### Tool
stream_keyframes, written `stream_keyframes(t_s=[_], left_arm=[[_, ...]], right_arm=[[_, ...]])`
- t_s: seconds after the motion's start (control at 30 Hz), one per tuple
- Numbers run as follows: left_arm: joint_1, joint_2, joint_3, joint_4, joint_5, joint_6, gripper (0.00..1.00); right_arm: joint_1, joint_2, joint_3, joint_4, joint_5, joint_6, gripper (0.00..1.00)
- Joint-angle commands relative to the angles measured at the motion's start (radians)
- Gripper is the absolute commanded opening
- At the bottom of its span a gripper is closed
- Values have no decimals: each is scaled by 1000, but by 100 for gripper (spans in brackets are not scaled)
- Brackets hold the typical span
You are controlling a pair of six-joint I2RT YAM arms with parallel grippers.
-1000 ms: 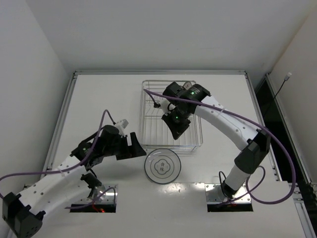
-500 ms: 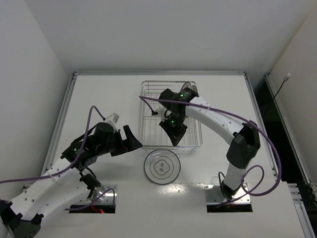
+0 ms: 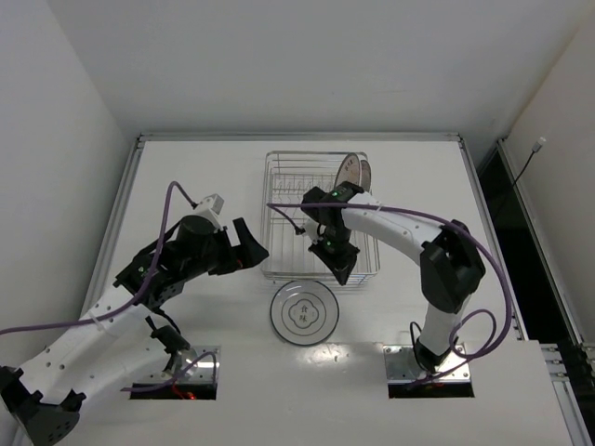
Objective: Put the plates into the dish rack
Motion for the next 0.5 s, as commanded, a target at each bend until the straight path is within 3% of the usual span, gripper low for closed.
stream_keyframes(t_s=[0.0, 0.17, 0.47], left_arm=[[-8, -3, 9, 14, -18, 26, 88], [-8, -13, 9, 14, -18, 26, 88], [-8, -32, 9, -4, -37, 26, 88]], right_arm=[[10, -19, -60, 50, -4, -10, 0], [19, 4, -109, 114, -4, -10, 0], [10, 148, 66, 146, 50, -20, 0]])
